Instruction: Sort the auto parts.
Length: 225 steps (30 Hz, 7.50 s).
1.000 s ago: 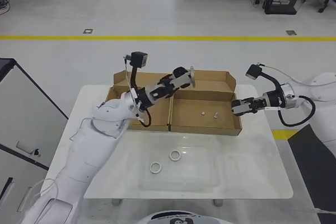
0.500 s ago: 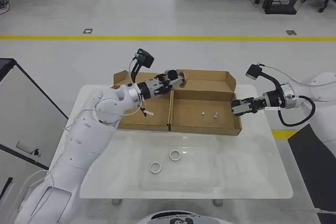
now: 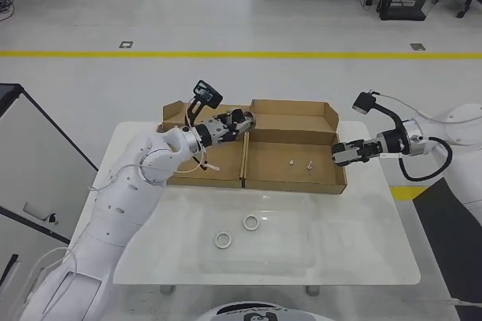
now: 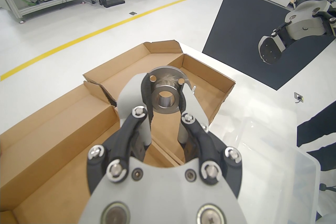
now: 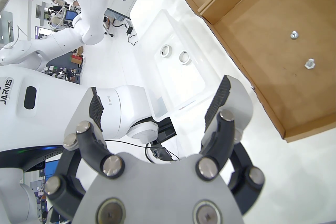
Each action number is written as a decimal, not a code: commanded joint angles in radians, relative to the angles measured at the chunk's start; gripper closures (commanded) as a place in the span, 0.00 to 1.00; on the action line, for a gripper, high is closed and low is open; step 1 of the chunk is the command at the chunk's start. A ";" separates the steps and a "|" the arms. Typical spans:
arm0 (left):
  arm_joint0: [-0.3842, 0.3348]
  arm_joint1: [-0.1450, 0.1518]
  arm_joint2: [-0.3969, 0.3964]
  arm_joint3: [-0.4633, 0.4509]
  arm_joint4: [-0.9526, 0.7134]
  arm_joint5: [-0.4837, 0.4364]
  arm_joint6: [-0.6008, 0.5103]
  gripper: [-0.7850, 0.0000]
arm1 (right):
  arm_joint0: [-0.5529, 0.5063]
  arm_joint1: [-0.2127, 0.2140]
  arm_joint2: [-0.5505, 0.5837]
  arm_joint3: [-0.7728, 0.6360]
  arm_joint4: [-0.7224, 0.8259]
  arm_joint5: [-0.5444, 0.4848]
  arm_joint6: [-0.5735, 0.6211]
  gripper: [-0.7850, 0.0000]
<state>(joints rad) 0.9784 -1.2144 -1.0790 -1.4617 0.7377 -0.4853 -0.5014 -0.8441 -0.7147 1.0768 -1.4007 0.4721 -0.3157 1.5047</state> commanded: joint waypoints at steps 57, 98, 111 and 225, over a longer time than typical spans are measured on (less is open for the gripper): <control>-0.264 -0.162 0.393 0.481 0.361 0.478 -0.449 1.00 | 0.000 0.000 0.000 0.000 0.000 0.000 0.000 0.00; -0.051 -0.065 0.069 -0.036 0.374 0.319 -0.756 0.00 | 0.000 0.000 0.000 0.000 0.000 0.000 0.000 0.00; 0.011 -0.051 0.051 -0.198 0.238 0.258 -0.864 0.00 | 0.000 0.000 0.000 0.000 0.000 0.000 0.000 0.00; -0.283 0.001 0.754 -0.144 -0.032 0.486 -0.871 0.53 | 0.000 0.000 0.000 0.000 0.000 0.000 0.000 0.00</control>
<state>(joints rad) 0.6940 -1.2127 -0.3237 -1.6076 0.7006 0.0004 -1.3725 -0.8441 -0.7147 1.0768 -1.4007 0.4721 -0.3157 1.5047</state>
